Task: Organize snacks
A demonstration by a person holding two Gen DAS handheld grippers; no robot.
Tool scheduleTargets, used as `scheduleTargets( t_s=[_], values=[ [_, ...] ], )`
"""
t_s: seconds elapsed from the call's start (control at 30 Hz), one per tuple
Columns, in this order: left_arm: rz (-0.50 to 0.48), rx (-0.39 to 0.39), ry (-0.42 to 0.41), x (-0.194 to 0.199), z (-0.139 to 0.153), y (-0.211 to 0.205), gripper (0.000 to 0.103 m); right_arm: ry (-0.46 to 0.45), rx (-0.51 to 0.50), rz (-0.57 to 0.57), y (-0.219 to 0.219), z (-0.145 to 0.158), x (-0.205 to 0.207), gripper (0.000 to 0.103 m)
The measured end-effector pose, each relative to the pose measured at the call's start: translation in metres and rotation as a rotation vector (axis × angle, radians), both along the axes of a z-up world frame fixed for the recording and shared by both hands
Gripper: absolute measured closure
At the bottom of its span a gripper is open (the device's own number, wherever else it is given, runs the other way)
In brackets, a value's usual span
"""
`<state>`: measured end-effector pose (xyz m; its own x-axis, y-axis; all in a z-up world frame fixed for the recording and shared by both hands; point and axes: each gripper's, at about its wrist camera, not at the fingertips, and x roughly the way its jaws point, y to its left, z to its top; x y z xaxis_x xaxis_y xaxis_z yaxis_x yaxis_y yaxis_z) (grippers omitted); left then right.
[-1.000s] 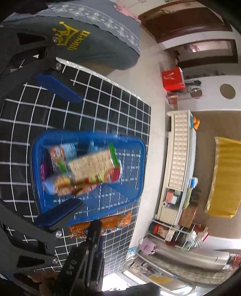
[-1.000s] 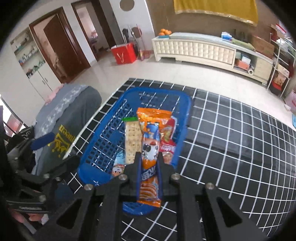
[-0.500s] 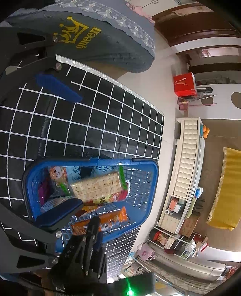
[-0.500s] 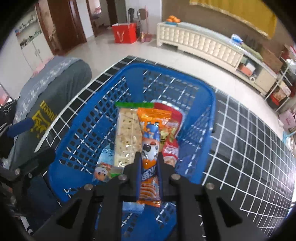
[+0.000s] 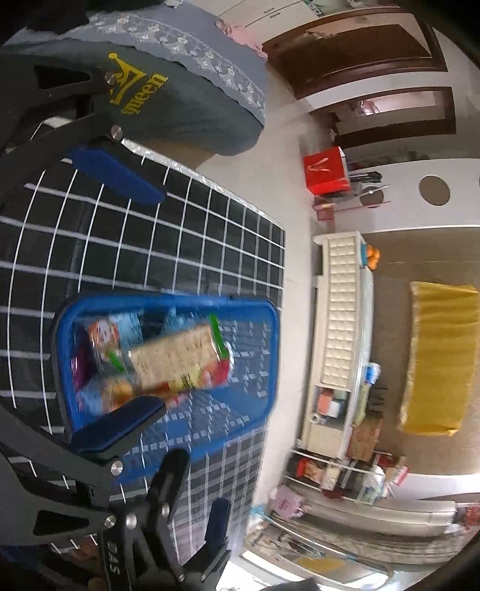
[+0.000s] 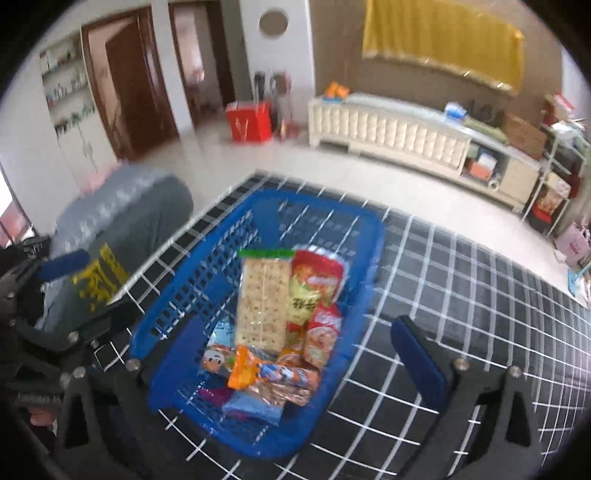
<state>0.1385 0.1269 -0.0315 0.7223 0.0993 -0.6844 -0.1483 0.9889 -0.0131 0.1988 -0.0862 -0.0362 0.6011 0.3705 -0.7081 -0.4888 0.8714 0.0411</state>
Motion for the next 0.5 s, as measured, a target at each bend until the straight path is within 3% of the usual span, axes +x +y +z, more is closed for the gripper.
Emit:
scheduleTargets(
  t_s=[0.33, 0.5],
  values=[
    [-0.055, -0.002, -0.211, -0.067, 0.037, -0.06, 0.0, -0.199, 0.026, -0.184, -0.075, 0.038, -0.086, 0.0],
    [-0.124, -0.016, -0.279, -0.098, 0.044, -0.09, 0.0, -0.297, 0.046, -0.26, -0.097, 0.05, -0.132, 0.0]
  ],
)
